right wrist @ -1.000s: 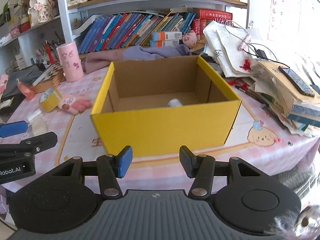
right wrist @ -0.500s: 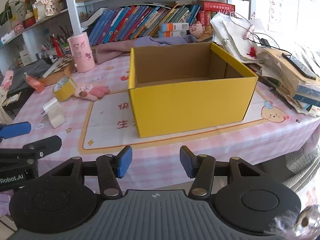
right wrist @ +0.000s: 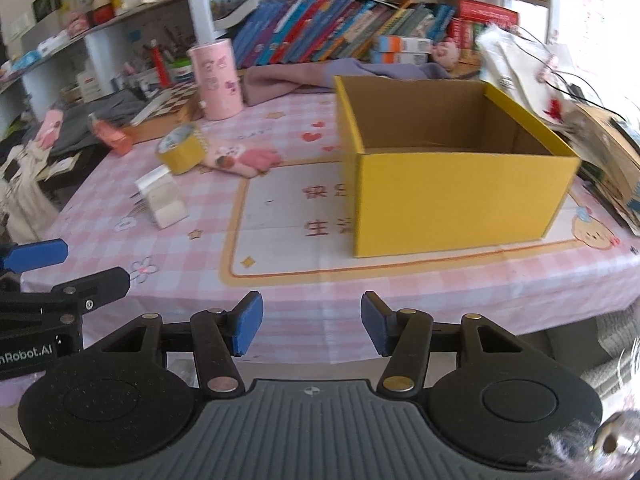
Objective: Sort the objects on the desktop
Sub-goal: 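Withdraw both tools from the box back toward the remaining objects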
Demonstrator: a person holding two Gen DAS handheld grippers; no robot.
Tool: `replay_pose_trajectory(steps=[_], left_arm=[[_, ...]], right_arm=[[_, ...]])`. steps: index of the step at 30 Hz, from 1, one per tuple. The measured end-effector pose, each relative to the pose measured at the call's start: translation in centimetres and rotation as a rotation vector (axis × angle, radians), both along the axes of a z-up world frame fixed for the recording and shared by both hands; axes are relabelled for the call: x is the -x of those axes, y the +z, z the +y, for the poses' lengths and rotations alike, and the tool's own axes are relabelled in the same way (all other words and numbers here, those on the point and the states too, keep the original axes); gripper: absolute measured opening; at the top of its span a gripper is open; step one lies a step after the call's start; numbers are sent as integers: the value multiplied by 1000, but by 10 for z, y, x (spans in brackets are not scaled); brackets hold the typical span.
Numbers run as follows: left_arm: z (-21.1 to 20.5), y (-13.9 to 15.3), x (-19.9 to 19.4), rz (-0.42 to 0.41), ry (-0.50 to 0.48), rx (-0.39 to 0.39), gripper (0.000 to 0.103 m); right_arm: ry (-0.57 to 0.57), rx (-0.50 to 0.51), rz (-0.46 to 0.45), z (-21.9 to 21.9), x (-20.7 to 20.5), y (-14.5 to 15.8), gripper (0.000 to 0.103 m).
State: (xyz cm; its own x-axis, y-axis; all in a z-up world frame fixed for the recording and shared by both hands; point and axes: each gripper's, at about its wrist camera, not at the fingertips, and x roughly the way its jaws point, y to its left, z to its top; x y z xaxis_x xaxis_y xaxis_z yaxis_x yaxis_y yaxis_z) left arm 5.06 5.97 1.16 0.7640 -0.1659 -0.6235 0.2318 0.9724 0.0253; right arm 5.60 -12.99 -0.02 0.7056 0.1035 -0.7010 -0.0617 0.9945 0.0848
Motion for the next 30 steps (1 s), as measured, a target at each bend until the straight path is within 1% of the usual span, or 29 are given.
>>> replay_pose_trajectory(steps=[10,15,23,30], left_arm=[[32,1,5,3,89,4,78],[46,1,5,11,134,16,78],[54,-2,0,27,158,18,78],[59,-4,-11,32,183,23,78]], right_arm=[[109,13,7,38,-9,1,54],[184,31,18,58,-14,1,54],[240,47,20,73,-22,0,55],[288,62,16,83,-37,-1,56]])
